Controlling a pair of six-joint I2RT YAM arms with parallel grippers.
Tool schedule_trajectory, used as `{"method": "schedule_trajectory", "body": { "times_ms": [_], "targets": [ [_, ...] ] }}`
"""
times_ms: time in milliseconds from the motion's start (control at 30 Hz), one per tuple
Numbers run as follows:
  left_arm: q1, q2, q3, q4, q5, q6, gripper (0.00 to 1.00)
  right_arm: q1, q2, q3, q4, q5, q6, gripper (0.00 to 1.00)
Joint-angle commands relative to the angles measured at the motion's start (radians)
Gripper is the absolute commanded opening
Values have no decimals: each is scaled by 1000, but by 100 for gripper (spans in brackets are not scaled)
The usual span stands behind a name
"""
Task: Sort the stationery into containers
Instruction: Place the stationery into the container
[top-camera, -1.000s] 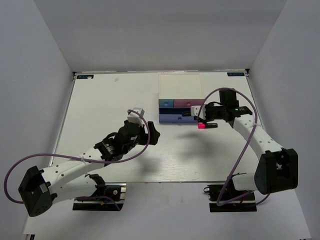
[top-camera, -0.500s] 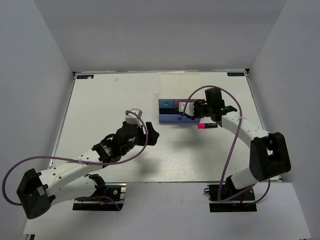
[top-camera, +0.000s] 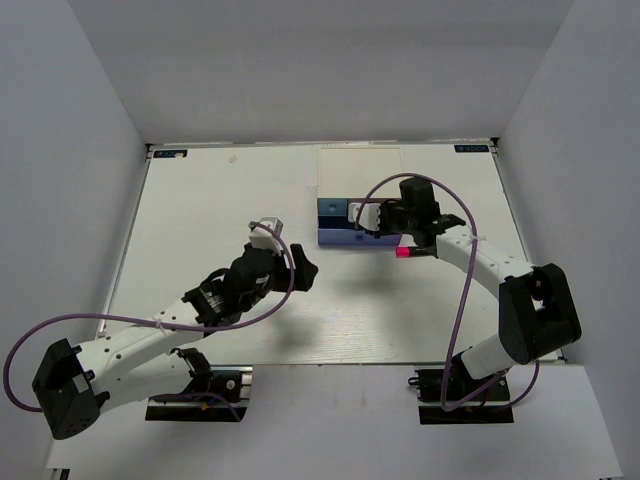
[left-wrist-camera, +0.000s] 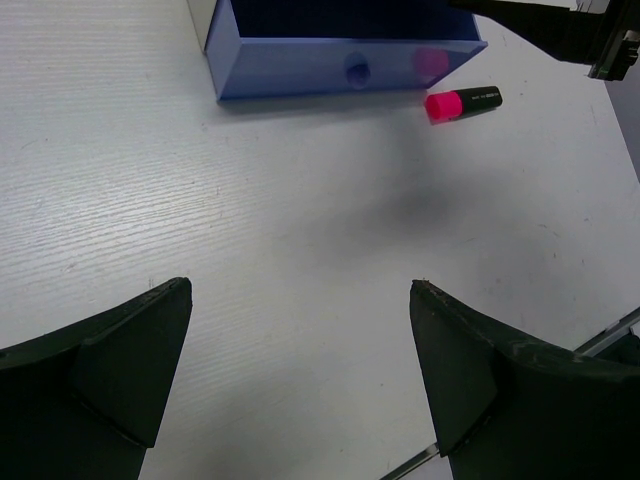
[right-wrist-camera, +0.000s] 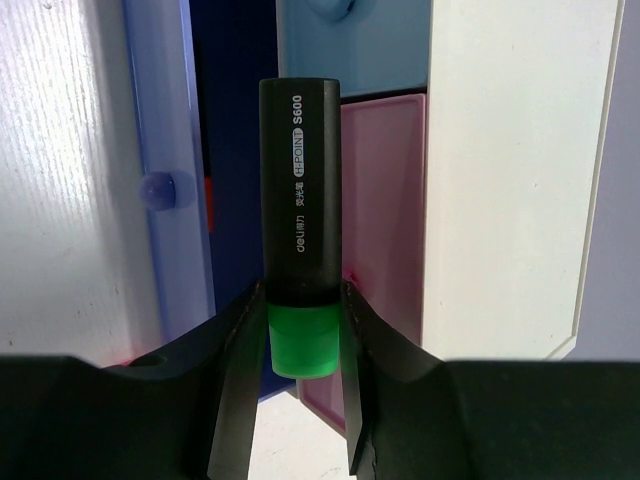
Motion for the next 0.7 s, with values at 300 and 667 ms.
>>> {"method": "schedule_trajectory", "body": {
  "times_ms": [300,667],
  "targets": [
    [3,-43,-24,6,-4,-15,99,46,14,-27,57,90,40,18],
    [3,-61,-33,6,-4,-15,99,70,26,-49,101,135,80,24]
  ]
}}
